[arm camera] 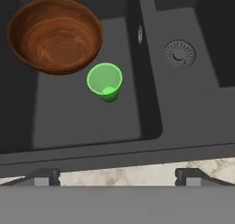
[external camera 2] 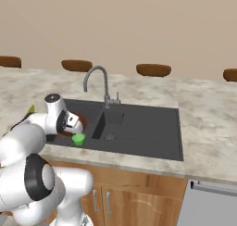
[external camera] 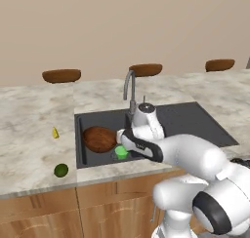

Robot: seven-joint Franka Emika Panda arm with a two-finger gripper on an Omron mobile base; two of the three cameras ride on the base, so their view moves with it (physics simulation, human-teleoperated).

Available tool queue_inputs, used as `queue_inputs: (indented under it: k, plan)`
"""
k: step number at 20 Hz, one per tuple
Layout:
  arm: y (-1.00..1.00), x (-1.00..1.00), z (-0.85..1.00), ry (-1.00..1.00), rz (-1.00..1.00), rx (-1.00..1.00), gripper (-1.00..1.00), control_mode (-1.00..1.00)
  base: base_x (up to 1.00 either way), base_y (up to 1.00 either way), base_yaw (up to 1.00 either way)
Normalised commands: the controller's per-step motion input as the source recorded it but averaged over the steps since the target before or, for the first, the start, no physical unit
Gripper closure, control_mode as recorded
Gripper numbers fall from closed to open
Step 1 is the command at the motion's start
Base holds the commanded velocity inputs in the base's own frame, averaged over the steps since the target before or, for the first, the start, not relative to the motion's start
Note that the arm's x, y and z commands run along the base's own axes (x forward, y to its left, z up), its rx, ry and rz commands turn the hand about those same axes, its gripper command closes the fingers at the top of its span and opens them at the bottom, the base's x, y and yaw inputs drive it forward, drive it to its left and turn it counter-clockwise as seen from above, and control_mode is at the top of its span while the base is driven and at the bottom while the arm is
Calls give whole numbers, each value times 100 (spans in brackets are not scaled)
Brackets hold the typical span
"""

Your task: Remove the lemon wedge and lime from the sink. Then move the bowl and cup from the counter to the sink for washing.

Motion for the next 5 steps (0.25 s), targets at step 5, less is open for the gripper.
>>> queue_inputs:
  k: [5]
  plan:
    - [0, -34, 9, -21, 0, -9, -100, -100, 0, 0, 0]
